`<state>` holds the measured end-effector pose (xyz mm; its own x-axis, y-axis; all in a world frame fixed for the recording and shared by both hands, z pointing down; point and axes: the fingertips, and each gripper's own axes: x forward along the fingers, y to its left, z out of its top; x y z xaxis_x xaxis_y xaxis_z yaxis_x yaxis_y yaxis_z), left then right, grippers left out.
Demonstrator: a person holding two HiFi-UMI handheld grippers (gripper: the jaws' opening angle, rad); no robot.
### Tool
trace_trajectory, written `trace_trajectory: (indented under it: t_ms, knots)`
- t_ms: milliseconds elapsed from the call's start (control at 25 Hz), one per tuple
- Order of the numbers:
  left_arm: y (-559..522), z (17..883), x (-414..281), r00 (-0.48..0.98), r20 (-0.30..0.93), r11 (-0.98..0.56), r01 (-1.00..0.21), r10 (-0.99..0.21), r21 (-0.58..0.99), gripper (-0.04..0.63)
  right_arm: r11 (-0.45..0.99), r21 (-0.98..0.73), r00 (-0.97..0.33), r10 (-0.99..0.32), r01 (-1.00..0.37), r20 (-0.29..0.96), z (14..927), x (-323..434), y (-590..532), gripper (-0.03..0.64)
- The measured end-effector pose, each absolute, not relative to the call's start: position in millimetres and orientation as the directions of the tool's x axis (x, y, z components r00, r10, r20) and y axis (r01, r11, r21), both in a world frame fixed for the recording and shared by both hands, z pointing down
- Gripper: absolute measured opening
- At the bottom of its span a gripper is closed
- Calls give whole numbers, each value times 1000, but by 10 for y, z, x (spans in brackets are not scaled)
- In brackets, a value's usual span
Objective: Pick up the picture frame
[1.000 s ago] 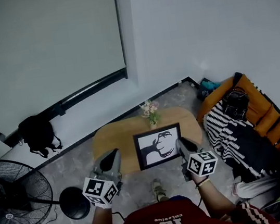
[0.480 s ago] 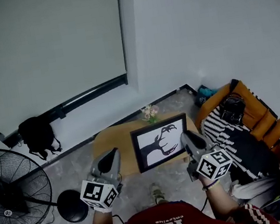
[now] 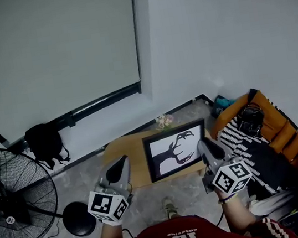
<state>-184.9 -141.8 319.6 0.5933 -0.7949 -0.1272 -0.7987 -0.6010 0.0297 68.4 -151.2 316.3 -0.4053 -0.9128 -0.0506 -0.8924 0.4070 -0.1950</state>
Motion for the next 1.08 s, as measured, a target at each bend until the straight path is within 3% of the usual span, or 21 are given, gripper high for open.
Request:
trace_trajectory:
  t_ms: [1080]
  knots:
    - [-1370,3145,-1858,599,-121,-606,-794,-792,41,3,384,-188,-388,-922,-904,-20,3091,689,-1467,60]
